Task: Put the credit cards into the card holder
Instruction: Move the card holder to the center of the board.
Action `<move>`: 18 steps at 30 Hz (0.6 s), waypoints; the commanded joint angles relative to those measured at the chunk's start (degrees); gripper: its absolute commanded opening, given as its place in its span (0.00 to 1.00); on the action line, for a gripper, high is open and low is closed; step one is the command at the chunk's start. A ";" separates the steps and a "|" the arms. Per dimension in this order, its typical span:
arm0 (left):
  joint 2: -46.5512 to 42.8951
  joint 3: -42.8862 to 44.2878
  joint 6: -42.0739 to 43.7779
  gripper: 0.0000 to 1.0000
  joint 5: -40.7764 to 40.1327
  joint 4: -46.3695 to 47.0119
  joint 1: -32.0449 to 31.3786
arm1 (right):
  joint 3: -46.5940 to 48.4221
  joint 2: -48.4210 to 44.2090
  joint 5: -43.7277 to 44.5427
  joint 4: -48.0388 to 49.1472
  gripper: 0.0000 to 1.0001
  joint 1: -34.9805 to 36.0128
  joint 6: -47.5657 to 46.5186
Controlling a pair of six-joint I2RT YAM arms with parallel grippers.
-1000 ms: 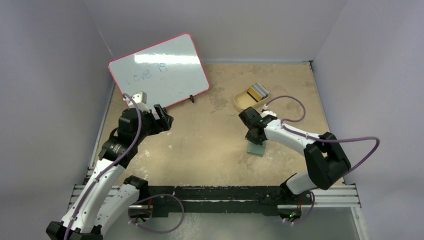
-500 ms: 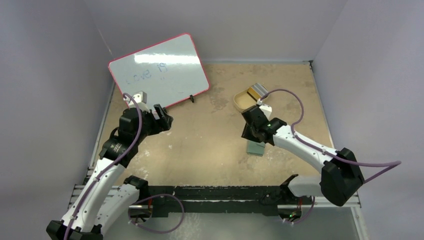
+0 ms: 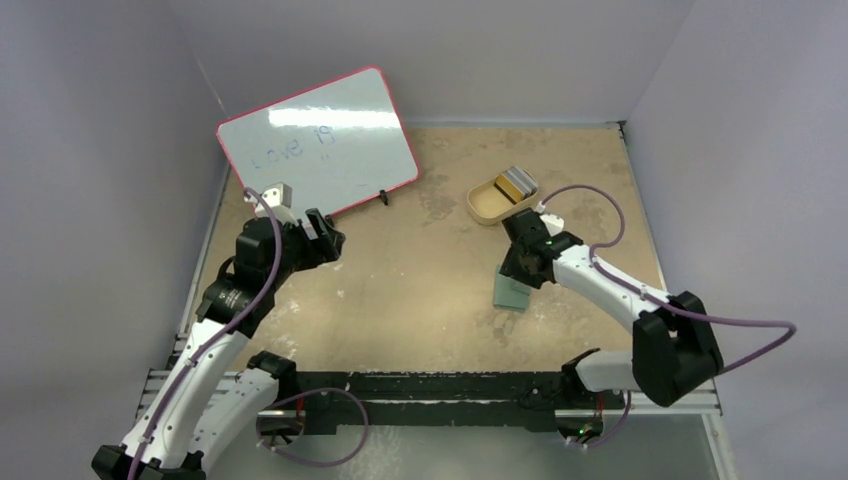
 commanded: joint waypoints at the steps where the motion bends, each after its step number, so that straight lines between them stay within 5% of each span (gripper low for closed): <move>1: -0.95 0.12 1.75 0.77 -0.36 0.98 0.38 | -0.89 4.25 -3.01 3.84 0.50 0.05 -1.33; 18: -0.81 0.16 1.88 0.77 -0.52 1.00 0.36 | -1.22 10.51 3.85 -0.64 0.34 0.09 1.99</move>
